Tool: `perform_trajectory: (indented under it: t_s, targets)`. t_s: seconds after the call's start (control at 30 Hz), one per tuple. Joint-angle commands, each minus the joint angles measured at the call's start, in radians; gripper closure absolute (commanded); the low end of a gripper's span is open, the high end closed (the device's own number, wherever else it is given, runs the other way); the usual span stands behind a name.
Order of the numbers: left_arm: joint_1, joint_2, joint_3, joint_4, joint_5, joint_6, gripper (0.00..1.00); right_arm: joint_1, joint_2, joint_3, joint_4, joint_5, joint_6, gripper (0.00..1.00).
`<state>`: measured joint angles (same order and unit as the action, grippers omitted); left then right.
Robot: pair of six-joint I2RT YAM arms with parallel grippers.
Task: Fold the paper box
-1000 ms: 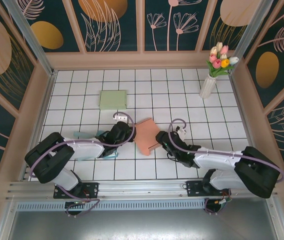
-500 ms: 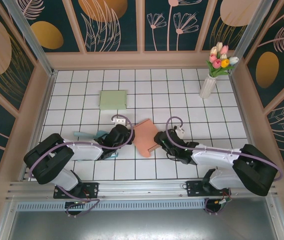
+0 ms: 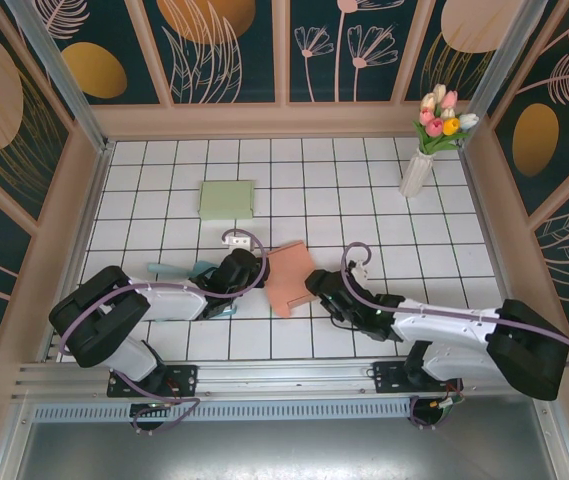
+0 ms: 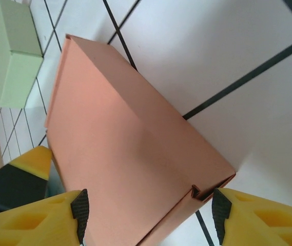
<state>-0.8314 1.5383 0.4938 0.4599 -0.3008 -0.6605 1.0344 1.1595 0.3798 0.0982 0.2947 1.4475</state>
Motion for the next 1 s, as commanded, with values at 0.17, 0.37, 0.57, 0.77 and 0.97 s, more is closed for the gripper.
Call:
perform_trajectory:
  t_s: [0.17,0.37,0.57,0.77,0.97]
  targets:
    - [-0.005,0.009,0.011,-0.003,-0.026,-0.017,0.58,0.033,-0.001,-0.015,0.012,0.030,0.089,0.33]
    - [-0.005,0.009,0.017,-0.011,-0.045,-0.016,0.58,0.109,-0.037,0.015,-0.115,0.112,0.160,0.32]
    - [-0.006,0.016,0.027,-0.011,-0.062,-0.016,0.58,0.154,-0.128,-0.012,-0.204,0.176,0.236,0.33]
    - [-0.005,0.028,0.037,0.003,-0.049,-0.033,0.58,0.163,-0.103,-0.013,-0.084,0.103,0.189,0.32]
    - [-0.005,0.031,0.045,0.002,-0.046,-0.038,0.58,0.165,-0.004,0.031,0.019,0.035,0.177,0.32]
